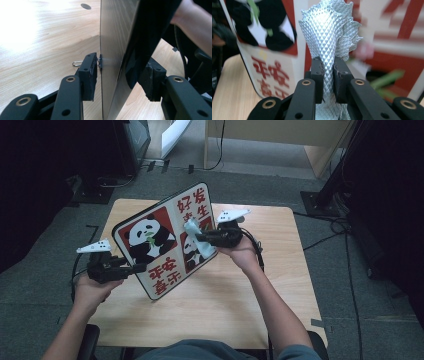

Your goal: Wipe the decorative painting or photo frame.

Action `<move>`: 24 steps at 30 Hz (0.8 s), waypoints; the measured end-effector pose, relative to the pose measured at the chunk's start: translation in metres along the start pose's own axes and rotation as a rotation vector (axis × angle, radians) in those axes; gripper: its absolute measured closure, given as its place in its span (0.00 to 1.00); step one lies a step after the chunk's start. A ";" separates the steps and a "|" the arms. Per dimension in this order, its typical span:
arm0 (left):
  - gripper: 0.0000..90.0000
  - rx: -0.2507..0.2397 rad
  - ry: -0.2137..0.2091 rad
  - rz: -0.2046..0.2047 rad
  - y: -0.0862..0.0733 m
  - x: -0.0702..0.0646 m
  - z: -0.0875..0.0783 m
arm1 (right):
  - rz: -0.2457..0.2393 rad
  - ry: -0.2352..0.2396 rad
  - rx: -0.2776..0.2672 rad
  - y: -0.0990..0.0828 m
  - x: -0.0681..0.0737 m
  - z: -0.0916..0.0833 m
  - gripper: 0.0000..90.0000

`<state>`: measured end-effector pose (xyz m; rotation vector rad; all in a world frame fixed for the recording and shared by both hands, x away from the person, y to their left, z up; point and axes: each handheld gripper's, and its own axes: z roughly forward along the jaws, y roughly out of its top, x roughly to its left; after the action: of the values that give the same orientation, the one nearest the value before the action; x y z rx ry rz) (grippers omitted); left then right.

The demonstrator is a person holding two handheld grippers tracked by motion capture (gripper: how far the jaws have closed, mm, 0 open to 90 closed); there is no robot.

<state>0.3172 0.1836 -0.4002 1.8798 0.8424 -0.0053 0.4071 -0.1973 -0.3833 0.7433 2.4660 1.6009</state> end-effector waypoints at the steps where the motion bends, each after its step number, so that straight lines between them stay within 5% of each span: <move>1: 0.58 0.001 -0.001 0.003 0.000 0.000 0.000 | -0.004 -0.001 -0.004 0.007 0.001 -0.001 0.90; 4: 0.66 0.016 -0.024 0.010 0.001 -0.001 0.001 | -0.028 -0.003 -0.016 0.027 0.004 -0.002 0.90; 14: 0.67 0.014 -0.022 0.012 0.004 0.001 0.002 | -0.113 -0.012 -0.044 0.087 0.015 -0.006 0.90; 20: 0.66 0.008 -0.023 0.014 0.004 0.002 0.002 | -0.127 -0.014 -0.030 0.098 0.017 0.001 0.90; 24: 0.74 -0.001 -0.044 0.007 0.005 0.002 0.000 | -0.130 -0.007 -0.012 0.097 0.019 0.005 0.90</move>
<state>0.3210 0.1837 -0.3967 1.8753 0.8059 -0.0417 0.4255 -0.1528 -0.2968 0.5731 2.4421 1.5627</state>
